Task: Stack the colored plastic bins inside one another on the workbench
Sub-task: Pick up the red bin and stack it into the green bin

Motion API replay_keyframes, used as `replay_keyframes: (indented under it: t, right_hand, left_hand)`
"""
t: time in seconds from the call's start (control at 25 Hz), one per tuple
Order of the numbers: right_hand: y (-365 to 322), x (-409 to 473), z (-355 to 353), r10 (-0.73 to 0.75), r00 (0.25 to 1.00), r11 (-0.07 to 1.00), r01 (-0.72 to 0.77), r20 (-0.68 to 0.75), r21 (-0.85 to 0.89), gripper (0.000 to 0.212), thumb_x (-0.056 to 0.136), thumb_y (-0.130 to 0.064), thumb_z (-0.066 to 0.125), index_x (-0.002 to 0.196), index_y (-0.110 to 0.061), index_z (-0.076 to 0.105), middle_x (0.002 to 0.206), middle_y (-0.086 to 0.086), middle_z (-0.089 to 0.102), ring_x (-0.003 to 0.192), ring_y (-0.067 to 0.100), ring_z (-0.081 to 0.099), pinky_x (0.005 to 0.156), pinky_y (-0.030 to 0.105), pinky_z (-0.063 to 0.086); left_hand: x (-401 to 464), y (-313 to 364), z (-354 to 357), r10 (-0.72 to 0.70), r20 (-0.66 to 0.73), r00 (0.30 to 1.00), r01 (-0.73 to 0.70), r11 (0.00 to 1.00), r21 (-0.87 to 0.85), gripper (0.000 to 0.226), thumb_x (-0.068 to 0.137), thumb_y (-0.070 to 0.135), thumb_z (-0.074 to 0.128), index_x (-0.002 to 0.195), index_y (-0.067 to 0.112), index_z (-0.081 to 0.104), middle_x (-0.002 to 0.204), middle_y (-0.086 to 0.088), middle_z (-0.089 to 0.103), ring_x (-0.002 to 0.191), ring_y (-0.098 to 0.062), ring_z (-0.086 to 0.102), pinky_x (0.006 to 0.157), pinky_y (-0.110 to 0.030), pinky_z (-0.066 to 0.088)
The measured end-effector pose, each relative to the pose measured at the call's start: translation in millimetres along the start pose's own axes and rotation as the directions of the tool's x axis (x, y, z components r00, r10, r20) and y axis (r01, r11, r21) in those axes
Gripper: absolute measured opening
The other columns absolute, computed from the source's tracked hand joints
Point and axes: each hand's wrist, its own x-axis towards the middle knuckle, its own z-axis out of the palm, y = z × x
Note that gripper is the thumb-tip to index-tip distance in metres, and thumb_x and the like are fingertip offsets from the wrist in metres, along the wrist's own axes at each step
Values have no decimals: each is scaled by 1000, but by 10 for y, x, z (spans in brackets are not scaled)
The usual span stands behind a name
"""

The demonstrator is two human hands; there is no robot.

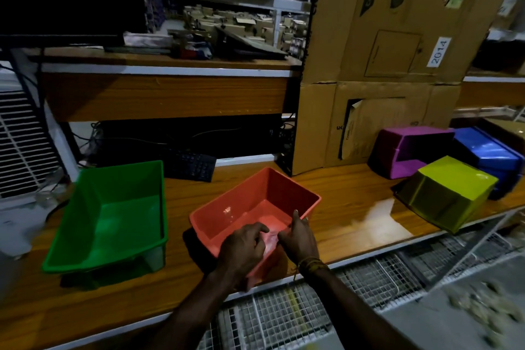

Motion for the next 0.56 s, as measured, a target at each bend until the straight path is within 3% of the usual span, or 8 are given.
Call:
replay_keyframes:
  t: [0.12, 0.2, 0.32, 0.4, 0.48, 0.56]
  right_hand:
    - [-104, 77, 16, -73, 996, 995, 70, -44, -72, 54, 92, -15, 51, 145, -9, 39, 135, 22, 49, 118, 38, 54, 93, 39, 45]
    - [-142, 89, 45, -97, 993, 994, 93, -74, -52, 46, 92, -9, 51, 138, -11, 51, 127, 20, 55, 109, 37, 58, 91, 38, 47]
    - [-58, 279, 147, -74, 994, 997, 73, -85, -13, 42, 87, -8, 51, 126, -20, 62, 113, 14, 65, 95, 31, 65, 81, 32, 52]
    - [-46, 347, 100, -80, 993, 996, 83, -90, 33, 30, 85, -13, 53, 110, -19, 70, 102, 14, 67, 87, 29, 66, 75, 29, 51]
    - [-161, 295, -88, -91, 990, 984, 107, -110, 141, 16, 83, -21, 58, 85, -17, 73, 95, 15, 65, 79, 27, 65, 71, 28, 50]
    - [-168, 379, -177, -61, 992, 973, 83, -110, 214, 17, 87, -15, 57, 89, -10, 74, 99, 11, 61, 85, 25, 65, 69, 17, 50]
  left_hand:
    - [2, -136, -73, -71, -43, 997, 80, 963, 259, 36, 83, 28, 54, 118, 31, 64, 126, 0, 59, 119, -22, 55, 99, -36, 43]
    - [5, -201, -151, -171, -56, 984, 180, 903, 391, 41, 84, 35, 54, 125, 33, 60, 141, -7, 48, 138, -28, 38, 114, -47, 27]
    - [43, -274, -254, -296, -66, 953, 292, 837, 462, 49, 86, 46, 52, 135, 36, 51, 157, -11, 27, 147, -36, 16, 118, -55, 9]
    - [64, -321, -278, -361, -79, 929, 356, 816, 456, 52, 86, 49, 52, 137, 37, 47, 159, -14, 20, 146, -41, 13, 117, -58, 9]
    - [102, -362, -286, -407, -68, 911, 393, 805, 444, 56, 85, 51, 52, 138, 34, 46, 157, -19, 21, 142, -42, 22, 116, -54, 19]
    - [132, -347, -275, -429, -34, 902, 400, 806, 436, 56, 86, 50, 52, 138, 29, 47, 149, -20, 31, 132, -38, 37, 109, -48, 32]
